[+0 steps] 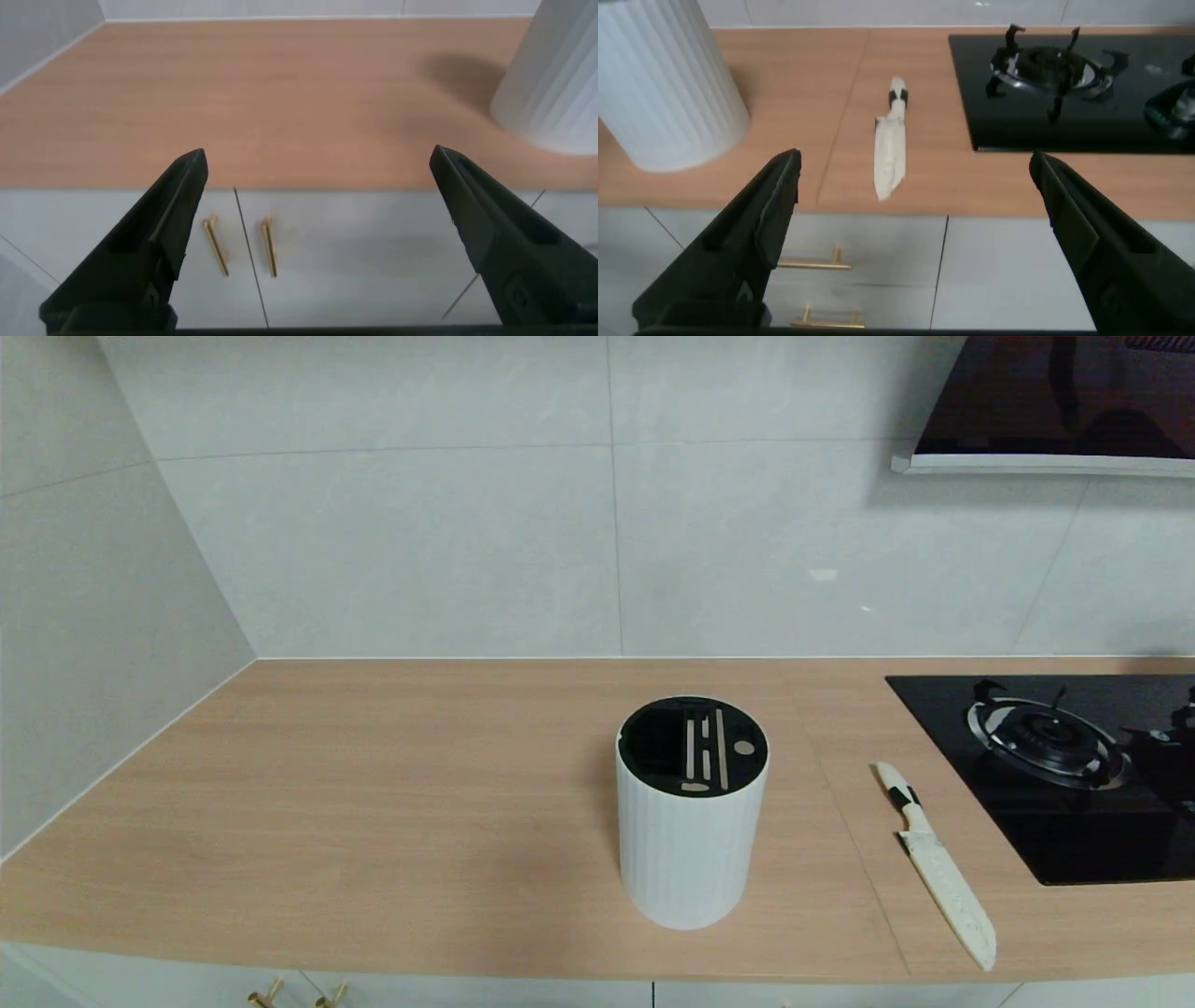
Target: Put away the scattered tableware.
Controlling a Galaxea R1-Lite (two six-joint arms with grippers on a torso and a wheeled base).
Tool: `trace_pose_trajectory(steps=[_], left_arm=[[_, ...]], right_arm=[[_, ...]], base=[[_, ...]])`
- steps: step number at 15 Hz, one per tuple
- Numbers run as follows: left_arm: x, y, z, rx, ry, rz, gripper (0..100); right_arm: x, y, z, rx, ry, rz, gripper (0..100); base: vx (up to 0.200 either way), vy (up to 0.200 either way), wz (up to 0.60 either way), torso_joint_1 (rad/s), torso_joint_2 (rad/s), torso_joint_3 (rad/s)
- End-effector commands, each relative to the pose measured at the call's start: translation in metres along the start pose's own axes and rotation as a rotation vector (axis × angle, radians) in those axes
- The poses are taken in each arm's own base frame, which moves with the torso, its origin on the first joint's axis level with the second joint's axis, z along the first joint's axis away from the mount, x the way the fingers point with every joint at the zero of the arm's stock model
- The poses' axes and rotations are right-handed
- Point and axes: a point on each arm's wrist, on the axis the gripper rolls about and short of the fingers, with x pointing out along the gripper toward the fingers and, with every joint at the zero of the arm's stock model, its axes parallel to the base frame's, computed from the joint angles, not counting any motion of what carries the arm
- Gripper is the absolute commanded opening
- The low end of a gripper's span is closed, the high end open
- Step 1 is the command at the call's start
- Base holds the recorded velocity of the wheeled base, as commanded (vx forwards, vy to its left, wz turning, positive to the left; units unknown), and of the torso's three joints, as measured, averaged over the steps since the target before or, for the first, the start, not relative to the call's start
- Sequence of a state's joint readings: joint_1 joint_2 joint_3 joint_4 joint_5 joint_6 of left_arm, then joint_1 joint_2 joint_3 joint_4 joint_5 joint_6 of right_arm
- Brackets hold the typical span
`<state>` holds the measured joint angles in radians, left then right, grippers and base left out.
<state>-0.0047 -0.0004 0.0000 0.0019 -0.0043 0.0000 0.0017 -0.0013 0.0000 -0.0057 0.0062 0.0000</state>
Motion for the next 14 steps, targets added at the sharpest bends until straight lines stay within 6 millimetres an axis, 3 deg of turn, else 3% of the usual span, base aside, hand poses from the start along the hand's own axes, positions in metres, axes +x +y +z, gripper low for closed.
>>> trace_pose_trajectory(steps=[1, 5, 14], left_arm=[[0.0000, 0.0000, 0.0000, 0.000, 0.000, 0.000, 100], [0.0000, 0.0000, 0.0000, 0.000, 0.000, 0.000, 100], [0.0000, 0.0000, 0.0000, 0.002, 0.000, 0.000, 100]], right_arm=[[0.0001, 0.0000, 0.0001, 0.000, 0.001, 0.001, 100], [0.0001, 0.0000, 0.0001, 0.000, 0.001, 0.000, 100], [0.0001, 0.0000, 0.0001, 0.003, 0.001, 0.000, 100]], base=[[0.000, 0.000, 0.00, 0.237, -0.48, -0.251], [0.000, 0.000, 0.00, 0.187, -0.39, -0.200], [0.000, 0.000, 0.00, 0.006, -0.01, -0.005]])
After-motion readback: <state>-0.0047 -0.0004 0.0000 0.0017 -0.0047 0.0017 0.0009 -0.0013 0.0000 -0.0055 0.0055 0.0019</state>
